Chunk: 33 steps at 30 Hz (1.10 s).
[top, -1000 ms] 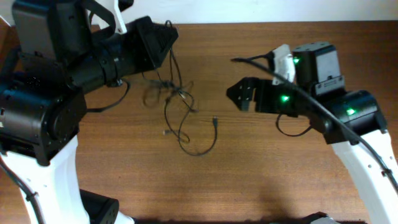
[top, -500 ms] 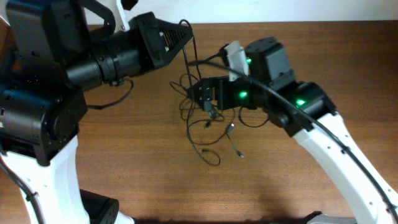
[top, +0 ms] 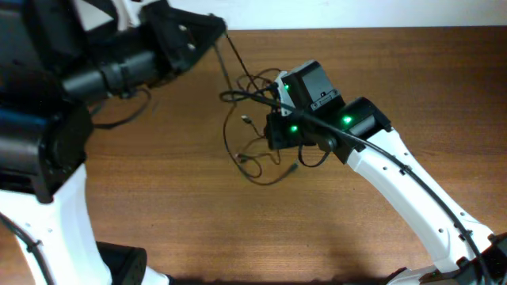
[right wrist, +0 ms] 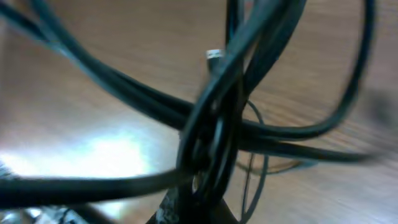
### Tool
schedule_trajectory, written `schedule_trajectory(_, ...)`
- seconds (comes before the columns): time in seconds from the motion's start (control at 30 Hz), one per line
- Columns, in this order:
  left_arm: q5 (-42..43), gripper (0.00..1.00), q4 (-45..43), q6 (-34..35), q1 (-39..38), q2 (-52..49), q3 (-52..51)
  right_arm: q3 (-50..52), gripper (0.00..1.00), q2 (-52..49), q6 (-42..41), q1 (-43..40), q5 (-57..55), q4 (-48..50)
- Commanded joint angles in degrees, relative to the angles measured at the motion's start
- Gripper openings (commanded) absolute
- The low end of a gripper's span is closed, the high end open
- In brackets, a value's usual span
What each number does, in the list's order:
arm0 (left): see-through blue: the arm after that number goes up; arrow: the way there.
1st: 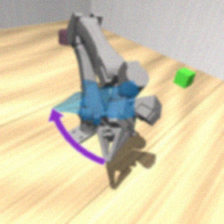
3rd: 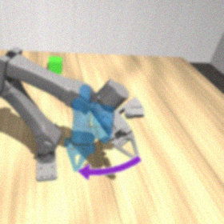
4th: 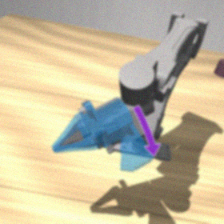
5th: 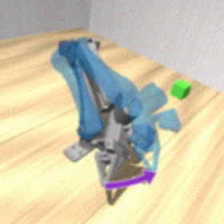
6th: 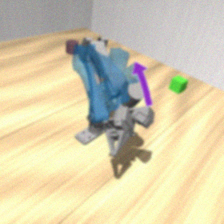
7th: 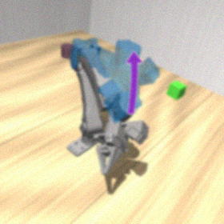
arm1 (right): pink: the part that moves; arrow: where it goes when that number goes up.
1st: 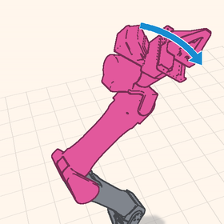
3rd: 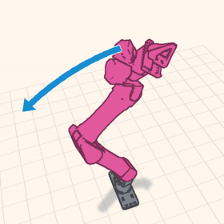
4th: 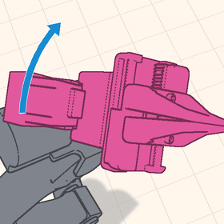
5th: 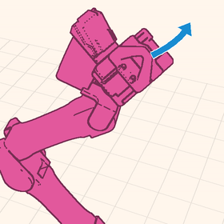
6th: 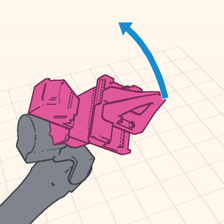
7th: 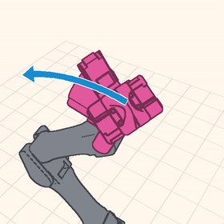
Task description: Untangle cables
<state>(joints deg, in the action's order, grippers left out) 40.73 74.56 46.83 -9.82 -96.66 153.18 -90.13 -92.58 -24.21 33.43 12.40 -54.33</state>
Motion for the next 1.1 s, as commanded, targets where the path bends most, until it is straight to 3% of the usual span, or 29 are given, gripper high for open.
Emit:
schedule_trajectory(0.0,4.0,0.0,-0.02,-0.07,5.55,1.77,0.42,0.13,0.04,-0.11,0.0,0.2,-7.13,-1.49)
schedule_trajectory(0.13,-2.82,0.0,4.02,-2.97,10.38,1.77,0.42,0.13,0.05,-0.11,-0.02,0.2,-7.08,-2.99)
schedule_trajectory(0.3,-35.63,0.0,16.98,-3.61,14.56,1.77,0.39,0.11,0.05,1.11,0.0,-0.02,-7.41,-6.01)
schedule_trajectory(0.43,-53.35,0.0,22.14,-4.11,14.62,1.75,-0.04,-0.13,0.05,3.8,-0.24,-2.21,-10.67,-8.2)
schedule_trajectory(0.63,-58.82,0.0,22.14,-4.85,14.62,1.77,-0.59,-2.1,0.05,10.08,-0.22,-9.53,-11.89,-12.41)
schedule_trajectory(0.97,-60.28,0.0,22.14,-4.92,14.6,1.53,-0.59,-2.14,0.04,15.98,-0.48,-24.26,-27.67,-16.85)
schedule_trajectory(1.07,-63.06,0.0,22.14,-4.92,14.6,1.49,-1.44,-2.14,0.04,15.93,-5.16,-28.72,-27.74,-19.1)
